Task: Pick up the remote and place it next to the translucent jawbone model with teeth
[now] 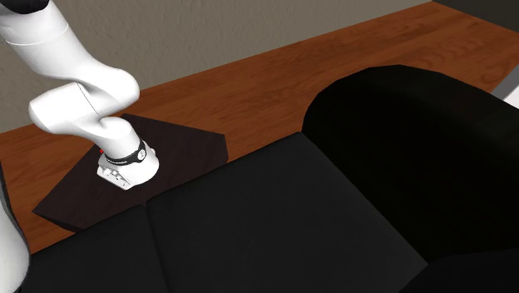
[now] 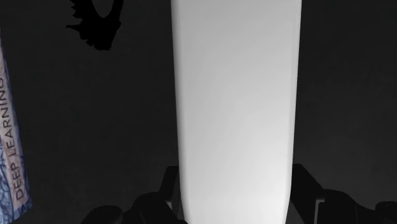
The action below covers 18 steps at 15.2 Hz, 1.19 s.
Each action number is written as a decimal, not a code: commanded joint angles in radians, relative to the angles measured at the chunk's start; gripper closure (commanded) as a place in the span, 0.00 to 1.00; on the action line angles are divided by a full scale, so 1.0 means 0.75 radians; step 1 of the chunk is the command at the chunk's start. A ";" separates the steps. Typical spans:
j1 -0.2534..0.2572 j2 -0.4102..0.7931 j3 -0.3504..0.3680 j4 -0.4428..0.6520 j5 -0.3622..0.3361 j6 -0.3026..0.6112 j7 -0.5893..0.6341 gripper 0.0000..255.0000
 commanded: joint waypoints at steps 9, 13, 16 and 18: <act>-0.012 0.093 0.006 -0.072 0.057 0.155 -0.039 1.00; -0.012 0.093 0.007 -0.072 0.057 0.155 -0.039 1.00; -0.012 0.093 0.007 -0.072 0.057 0.155 -0.039 1.00; -0.012 0.093 0.007 -0.072 0.057 0.155 -0.039 0.00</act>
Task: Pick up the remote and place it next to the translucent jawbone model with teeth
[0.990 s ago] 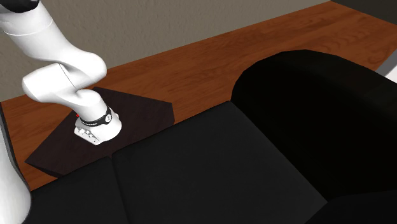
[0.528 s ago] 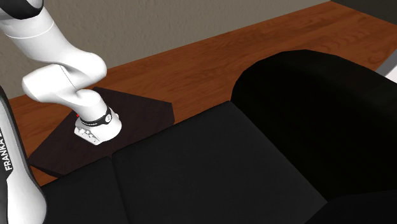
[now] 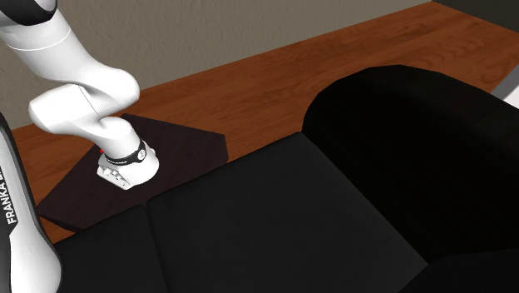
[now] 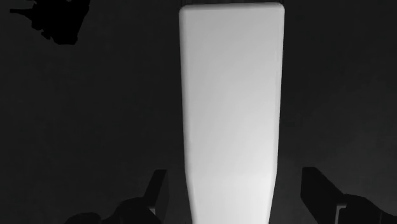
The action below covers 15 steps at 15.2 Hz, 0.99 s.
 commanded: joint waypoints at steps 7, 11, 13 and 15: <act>0.011 -0.074 -0.007 0.060 -0.046 -0.125 0.032 0.00; 0.013 -0.091 -0.007 0.079 -0.056 -0.158 0.039 0.00; 0.013 -0.091 -0.007 0.079 -0.056 -0.158 0.039 0.00; 0.013 -0.091 -0.007 0.079 -0.056 -0.158 0.039 0.00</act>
